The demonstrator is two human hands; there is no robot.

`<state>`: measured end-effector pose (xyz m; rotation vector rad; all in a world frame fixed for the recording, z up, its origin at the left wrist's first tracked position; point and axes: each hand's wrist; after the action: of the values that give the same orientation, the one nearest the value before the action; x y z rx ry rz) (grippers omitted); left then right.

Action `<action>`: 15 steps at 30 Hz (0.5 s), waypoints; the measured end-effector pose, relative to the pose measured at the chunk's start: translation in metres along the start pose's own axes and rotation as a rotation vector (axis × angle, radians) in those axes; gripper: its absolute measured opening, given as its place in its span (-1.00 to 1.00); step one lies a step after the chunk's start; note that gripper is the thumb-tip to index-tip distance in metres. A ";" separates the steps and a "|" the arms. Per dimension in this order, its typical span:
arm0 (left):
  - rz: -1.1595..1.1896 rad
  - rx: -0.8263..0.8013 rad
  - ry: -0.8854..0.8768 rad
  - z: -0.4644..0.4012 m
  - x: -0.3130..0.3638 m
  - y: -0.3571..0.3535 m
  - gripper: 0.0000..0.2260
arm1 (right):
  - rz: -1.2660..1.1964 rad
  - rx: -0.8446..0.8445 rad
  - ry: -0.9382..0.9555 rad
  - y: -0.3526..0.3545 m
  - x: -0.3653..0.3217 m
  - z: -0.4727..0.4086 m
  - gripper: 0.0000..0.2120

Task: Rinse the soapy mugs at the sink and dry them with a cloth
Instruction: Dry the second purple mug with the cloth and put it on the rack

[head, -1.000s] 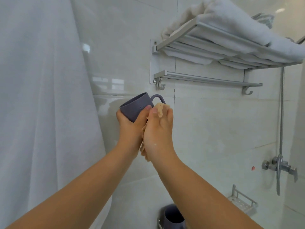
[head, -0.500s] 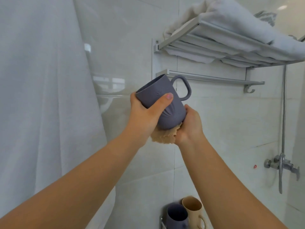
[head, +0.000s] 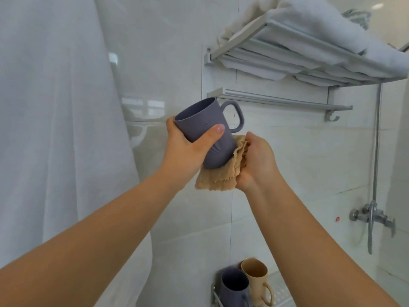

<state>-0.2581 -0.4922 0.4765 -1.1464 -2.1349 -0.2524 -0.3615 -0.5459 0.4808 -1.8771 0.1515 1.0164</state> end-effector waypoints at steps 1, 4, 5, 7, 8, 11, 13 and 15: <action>0.031 -0.008 0.019 0.003 0.001 -0.003 -0.43 | -0.015 -0.008 0.001 0.001 -0.001 -0.002 -0.50; 0.078 -0.011 0.015 0.008 -0.001 -0.006 -0.42 | -0.039 -0.032 -0.032 0.006 0.002 -0.007 -0.46; 0.075 -0.008 -0.001 0.009 -0.004 -0.004 -0.38 | -0.030 -0.036 -0.054 0.008 0.005 -0.008 -0.45; 0.015 -0.029 -0.040 0.011 -0.010 0.001 -0.34 | 0.033 -0.028 -0.093 0.012 0.012 -0.011 -0.49; -0.034 -0.050 -0.066 0.012 -0.014 0.003 -0.33 | 0.077 -0.011 -0.106 0.013 0.014 -0.012 -0.53; -0.169 -0.125 -0.137 0.013 -0.025 0.010 -0.30 | 0.201 0.075 -0.102 0.019 0.019 -0.017 -0.63; -0.231 -0.158 -0.138 0.010 -0.027 0.015 -0.27 | 0.310 0.137 -0.115 0.025 0.021 -0.016 -0.69; -0.278 -0.174 -0.125 0.007 -0.028 0.023 -0.27 | 0.383 0.191 -0.125 0.033 0.019 -0.012 -0.73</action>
<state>-0.2325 -0.4935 0.4500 -0.9778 -2.4224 -0.5128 -0.3586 -0.5675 0.4472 -1.6385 0.5320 1.3241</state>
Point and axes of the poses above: each hand's wrist, its own z-axis away from the middle knuckle, its own y-axis out of the back of the hand, x = y × z, and after that the axes turned 2 degrees about -y, right-handed
